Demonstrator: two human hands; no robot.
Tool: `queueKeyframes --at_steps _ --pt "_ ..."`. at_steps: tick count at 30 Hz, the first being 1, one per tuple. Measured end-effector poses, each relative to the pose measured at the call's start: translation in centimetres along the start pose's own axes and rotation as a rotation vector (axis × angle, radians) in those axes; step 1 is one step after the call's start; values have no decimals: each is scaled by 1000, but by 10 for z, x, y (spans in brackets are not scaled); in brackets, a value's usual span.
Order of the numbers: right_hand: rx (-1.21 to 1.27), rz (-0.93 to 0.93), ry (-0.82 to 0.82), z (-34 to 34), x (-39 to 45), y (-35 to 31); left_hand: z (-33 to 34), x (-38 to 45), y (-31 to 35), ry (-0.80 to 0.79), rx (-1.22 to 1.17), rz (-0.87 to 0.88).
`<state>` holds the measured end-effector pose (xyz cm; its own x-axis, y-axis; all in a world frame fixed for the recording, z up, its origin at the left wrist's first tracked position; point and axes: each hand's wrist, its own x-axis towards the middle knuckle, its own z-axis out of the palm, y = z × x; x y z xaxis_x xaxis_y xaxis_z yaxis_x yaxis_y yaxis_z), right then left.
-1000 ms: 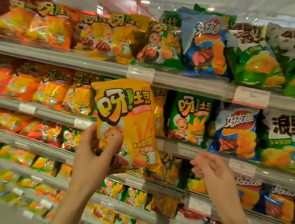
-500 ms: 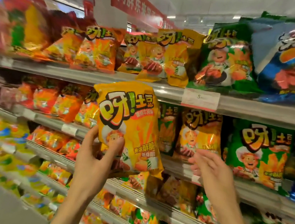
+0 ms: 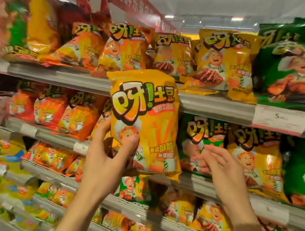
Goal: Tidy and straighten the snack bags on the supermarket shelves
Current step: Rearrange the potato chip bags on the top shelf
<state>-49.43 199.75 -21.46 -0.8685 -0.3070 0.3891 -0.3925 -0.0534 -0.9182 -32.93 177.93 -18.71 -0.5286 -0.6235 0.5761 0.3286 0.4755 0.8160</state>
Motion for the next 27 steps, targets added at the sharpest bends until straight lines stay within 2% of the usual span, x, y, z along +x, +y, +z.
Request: queueKeyframes --at_steps 8,17,23,27 --pt "-39 23 150 44 -22 -30 -38 52 -22 -143 -116 21" --pt "-111 54 308 30 -55 -54 -35 90 -4 -191 -190 110" --pt "-230 -46 339 15 -37 -92 -19 139 26 -186 -223 102" --pt "-347 -172 358 10 -7 -129 0 172 44 -177 -178 166"
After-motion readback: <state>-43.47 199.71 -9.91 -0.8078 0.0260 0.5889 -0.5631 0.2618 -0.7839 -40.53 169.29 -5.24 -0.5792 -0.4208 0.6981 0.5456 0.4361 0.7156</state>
